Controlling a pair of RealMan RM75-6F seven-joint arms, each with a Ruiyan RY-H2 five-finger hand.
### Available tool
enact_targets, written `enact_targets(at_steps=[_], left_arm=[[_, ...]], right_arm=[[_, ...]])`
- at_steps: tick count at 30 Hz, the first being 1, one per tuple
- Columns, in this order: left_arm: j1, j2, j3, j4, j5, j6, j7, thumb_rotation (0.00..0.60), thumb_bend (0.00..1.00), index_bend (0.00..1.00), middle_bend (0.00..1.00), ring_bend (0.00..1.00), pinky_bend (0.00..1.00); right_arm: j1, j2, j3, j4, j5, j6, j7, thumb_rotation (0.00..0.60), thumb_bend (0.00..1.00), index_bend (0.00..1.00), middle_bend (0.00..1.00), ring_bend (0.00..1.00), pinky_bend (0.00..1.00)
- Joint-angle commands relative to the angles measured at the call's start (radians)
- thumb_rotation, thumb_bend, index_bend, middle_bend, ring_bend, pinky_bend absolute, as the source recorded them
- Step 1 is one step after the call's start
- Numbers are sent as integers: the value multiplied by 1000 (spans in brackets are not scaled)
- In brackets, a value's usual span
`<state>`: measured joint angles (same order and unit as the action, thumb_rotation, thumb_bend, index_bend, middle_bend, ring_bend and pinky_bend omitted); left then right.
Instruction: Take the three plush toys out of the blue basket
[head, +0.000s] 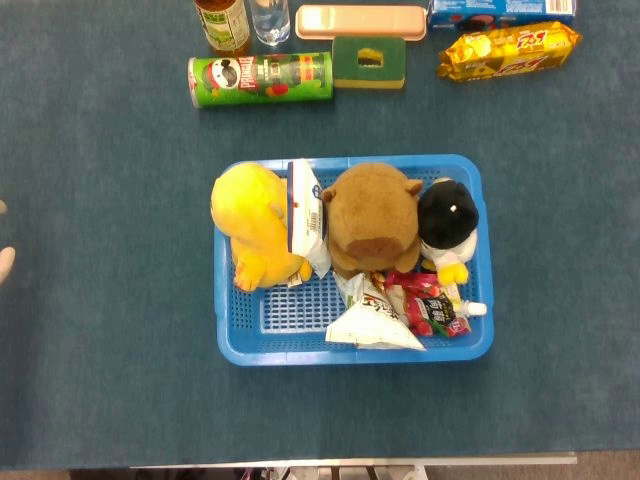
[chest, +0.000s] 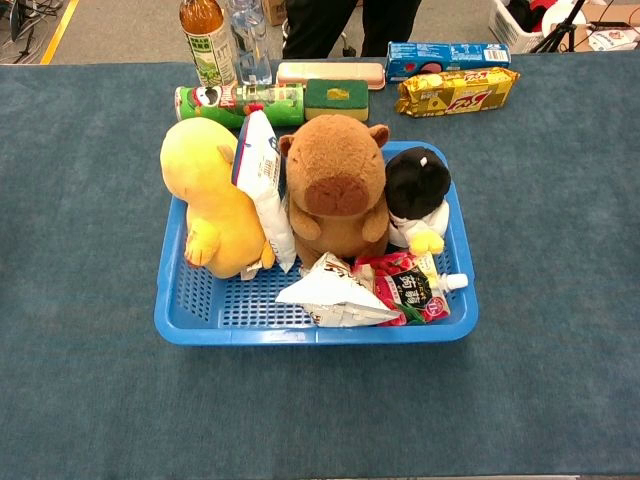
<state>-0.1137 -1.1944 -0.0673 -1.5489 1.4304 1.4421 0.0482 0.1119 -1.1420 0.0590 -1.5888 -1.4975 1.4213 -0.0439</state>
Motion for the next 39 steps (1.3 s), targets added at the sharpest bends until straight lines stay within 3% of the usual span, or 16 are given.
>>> enact_targets(at_steps=[1, 19, 26, 39], left_arm=[[10, 3, 3, -8, -1, 13, 5, 600, 250, 401, 185, 285, 513], [27, -11, 6, 0, -28, 13, 7, 600, 250, 411, 114, 285, 520], [20, -11, 9, 10, -22, -2, -4, 600, 250, 411, 111, 285, 520], [31, -8, 5, 19, -35, 4, -27, 600, 249, 411, 110, 285, 520]], right_arm=[[9, -3, 0, 7, 1, -14, -1, 600, 164, 147, 232, 181, 445], [42, 12, 7, 6, -1, -55, 91, 600, 113, 147, 232, 181, 445], [84, 34, 8, -33, -69, -69, 152, 600, 3, 147, 232, 181, 445], [213, 78, 9, -131, -172, -180, 175, 600, 0, 147, 232, 181, 445]])
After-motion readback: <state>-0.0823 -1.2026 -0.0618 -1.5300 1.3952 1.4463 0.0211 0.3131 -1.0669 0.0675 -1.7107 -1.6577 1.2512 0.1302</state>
